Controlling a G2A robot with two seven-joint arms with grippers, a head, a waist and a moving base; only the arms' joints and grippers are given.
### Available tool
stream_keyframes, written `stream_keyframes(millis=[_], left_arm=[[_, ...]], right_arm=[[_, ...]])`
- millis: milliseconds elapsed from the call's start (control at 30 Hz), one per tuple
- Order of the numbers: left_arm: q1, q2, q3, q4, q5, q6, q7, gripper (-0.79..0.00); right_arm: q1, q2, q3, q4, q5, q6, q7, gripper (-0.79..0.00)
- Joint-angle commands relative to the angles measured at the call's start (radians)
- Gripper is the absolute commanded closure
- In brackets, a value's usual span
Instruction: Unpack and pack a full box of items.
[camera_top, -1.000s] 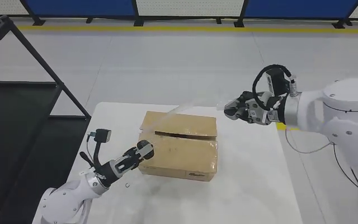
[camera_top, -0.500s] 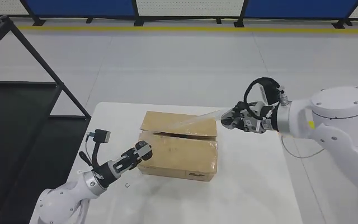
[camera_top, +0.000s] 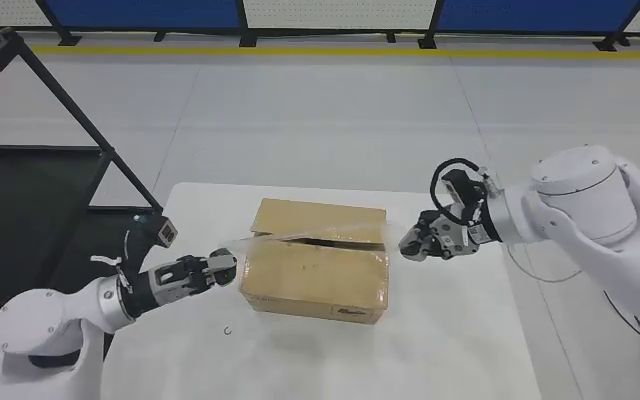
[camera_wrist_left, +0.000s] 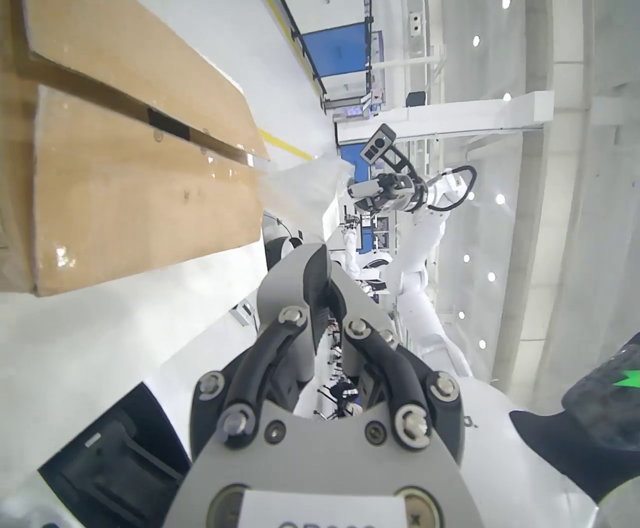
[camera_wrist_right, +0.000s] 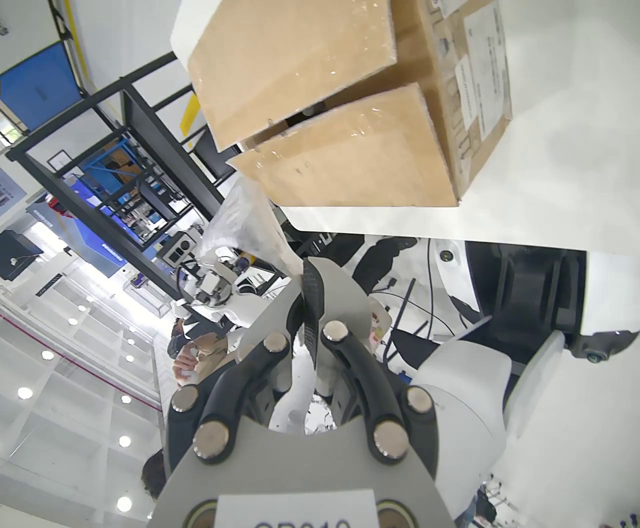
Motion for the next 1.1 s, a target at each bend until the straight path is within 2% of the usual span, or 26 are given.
stream_keyframes(millis=[0,100,233,300,567,600,633,667,800,1067], left_arm=[[-0.037,0.01,0.002,0.023,0.005,0.046,-0.04,0.0],[-0.094,0.023,0.01,0.064,0.011,0.111,-0.088,0.0],[-0.142,0.043,0.041,0.117,-0.036,0.149,-0.064,0.0],[-0.146,0.046,0.048,0.113,-0.059,0.152,-0.061,0.0],[-0.146,0.046,0.048,0.113,-0.059,0.152,-0.061,0.0],[-0.146,0.046,0.048,0.113,-0.059,0.152,-0.061,-0.24],[-0.146,0.046,0.048,0.113,-0.059,0.152,-0.061,-0.305],[-0.146,0.046,0.048,0.113,-0.059,0.152,-0.061,0.0],[-0.134,0.046,0.057,0.116,-0.085,0.154,-0.024,0.0],[-0.164,0.066,0.071,0.182,-0.164,0.246,0.033,0.0]], right_arm=[[0.023,-0.009,-0.041,0.015,0.01,0.0,0.02,0.0],[0.056,-0.022,-0.109,0.036,0.068,0.0,0.02,0.0],[0.113,-0.041,-0.205,0.068,0.163,-0.005,0.025,0.0],[0.143,-0.05,-0.254,0.08,0.203,-0.012,0.032,0.0],[0.143,-0.05,-0.254,0.08,0.203,-0.012,0.032,0.0],[0.143,-0.05,-0.254,0.08,0.203,-0.012,0.032,0.0],[0.143,-0.05,-0.254,0.08,0.203,-0.012,0.032,0.0],[0.143,-0.05,-0.254,0.08,0.203,-0.012,0.032,0.0],[0.11,-0.055,-0.242,0.081,0.228,-0.022,0.005,0.0],[0.086,-0.078,-0.254,0.142,0.278,-0.063,0.083,0.0]])
